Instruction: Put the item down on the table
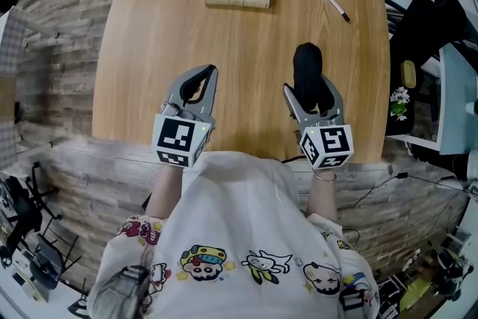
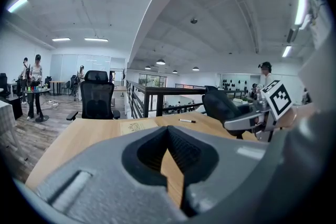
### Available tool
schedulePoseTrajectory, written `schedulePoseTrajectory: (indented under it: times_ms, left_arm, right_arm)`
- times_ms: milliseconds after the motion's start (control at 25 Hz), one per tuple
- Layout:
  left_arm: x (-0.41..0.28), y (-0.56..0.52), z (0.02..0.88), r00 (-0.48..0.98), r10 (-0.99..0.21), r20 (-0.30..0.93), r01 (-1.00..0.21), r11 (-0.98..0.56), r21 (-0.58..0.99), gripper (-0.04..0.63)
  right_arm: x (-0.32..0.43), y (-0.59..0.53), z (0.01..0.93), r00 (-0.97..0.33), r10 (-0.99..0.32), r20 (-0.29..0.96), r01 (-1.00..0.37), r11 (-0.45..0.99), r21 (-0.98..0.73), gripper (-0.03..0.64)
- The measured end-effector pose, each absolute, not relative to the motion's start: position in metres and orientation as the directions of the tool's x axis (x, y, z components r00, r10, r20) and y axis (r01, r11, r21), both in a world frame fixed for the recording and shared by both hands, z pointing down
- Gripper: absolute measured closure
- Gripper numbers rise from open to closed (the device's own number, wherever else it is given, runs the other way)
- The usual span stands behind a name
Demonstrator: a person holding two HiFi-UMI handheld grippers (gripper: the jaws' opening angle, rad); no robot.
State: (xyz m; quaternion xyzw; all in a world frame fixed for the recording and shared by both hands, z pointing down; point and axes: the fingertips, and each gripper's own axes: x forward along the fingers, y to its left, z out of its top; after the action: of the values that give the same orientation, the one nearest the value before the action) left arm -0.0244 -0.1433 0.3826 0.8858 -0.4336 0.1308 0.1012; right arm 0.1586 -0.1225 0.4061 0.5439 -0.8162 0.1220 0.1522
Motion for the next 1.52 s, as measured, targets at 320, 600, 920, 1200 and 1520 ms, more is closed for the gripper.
schedulePoseTrajectory:
  times_ms: [320,600,920,1200,1520]
  left_arm:
    - [-0.025,-0.146,0.396,0.595,-0.728,0.340,-0.792,-0.604,0.091,0.595]
    - [-0.026,-0.152,0.402,0.598,-0.721,0.350,-0.787,-0.610,0.089,0.595]
    - [-0.024,-0.159,0.414,0.607,-0.707,0.363,-0.780,-0.617,0.104,0.595]
    - [-0.028,-0.163,0.425,0.599,-0.703,0.384,-0.785,-0.610,0.108,0.595]
    - [-0.033,-0.164,0.435,0.585,-0.706,0.399,-0.796,-0.595,0.112,0.595]
  right_arm:
    - [0.144,-0.131,0.437,-0.380,-0.797,0.469,-0.891,0.452,0.046,0.276]
    - [0.126,-0.133,0.468,-0.392,-0.734,0.554,-0.845,0.525,0.098,0.276]
    - [0.111,-0.135,0.513,-0.376,-0.649,0.661,-0.790,0.597,0.137,0.276]
    - [0.101,-0.137,0.540,-0.367,-0.592,0.717,-0.744,0.650,0.156,0.276]
    - [0.090,-0.139,0.565,-0.370,-0.543,0.754,-0.697,0.699,0.161,0.276]
